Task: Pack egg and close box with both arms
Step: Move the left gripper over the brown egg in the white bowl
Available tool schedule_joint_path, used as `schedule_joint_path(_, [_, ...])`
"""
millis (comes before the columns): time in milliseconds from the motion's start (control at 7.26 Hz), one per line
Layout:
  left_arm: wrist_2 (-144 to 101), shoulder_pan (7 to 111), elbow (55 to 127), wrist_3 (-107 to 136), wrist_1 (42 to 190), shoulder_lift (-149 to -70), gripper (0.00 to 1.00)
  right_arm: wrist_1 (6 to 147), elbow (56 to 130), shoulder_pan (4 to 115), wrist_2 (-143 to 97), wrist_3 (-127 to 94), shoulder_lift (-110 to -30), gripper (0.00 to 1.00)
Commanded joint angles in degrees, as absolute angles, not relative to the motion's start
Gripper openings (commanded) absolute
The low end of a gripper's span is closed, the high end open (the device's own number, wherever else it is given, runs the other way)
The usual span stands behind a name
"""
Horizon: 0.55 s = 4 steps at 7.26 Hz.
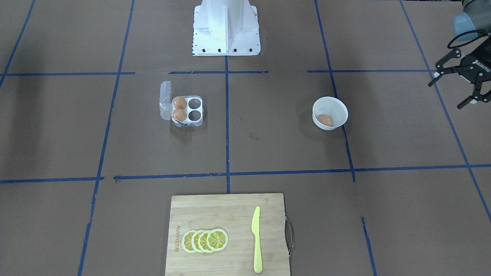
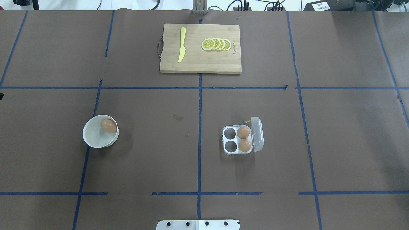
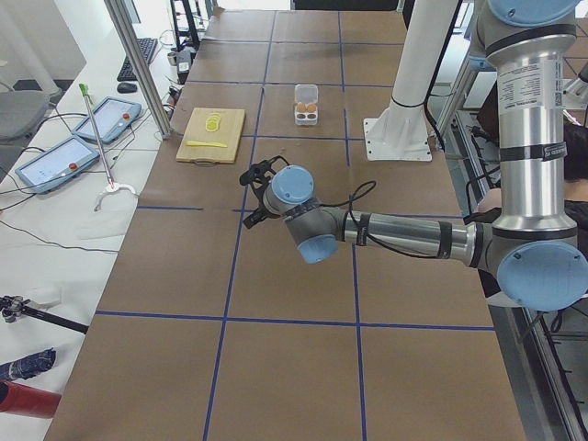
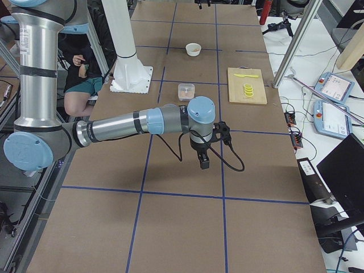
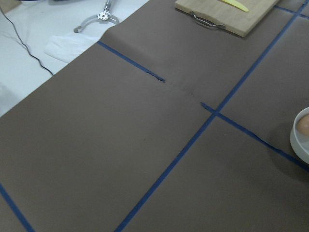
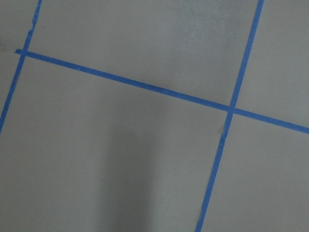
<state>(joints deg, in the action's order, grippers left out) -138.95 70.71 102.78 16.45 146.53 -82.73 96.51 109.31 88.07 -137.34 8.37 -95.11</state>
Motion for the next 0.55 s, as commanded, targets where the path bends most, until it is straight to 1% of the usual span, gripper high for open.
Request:
schedule_joint_path(0, [-128.57, 60.17, 107.38, 34.03, 146.60, -82.71, 1.00, 96.50, 109.34, 88.07, -137.29, 8.35, -95.36, 1.00])
schedule_joint_path(413, [-114.13, 45.22, 108.89, 50.05, 146.16, -84.19, 1.00, 96.50, 109.34, 88.07, -137.20, 8.87, -95.71, 1.00])
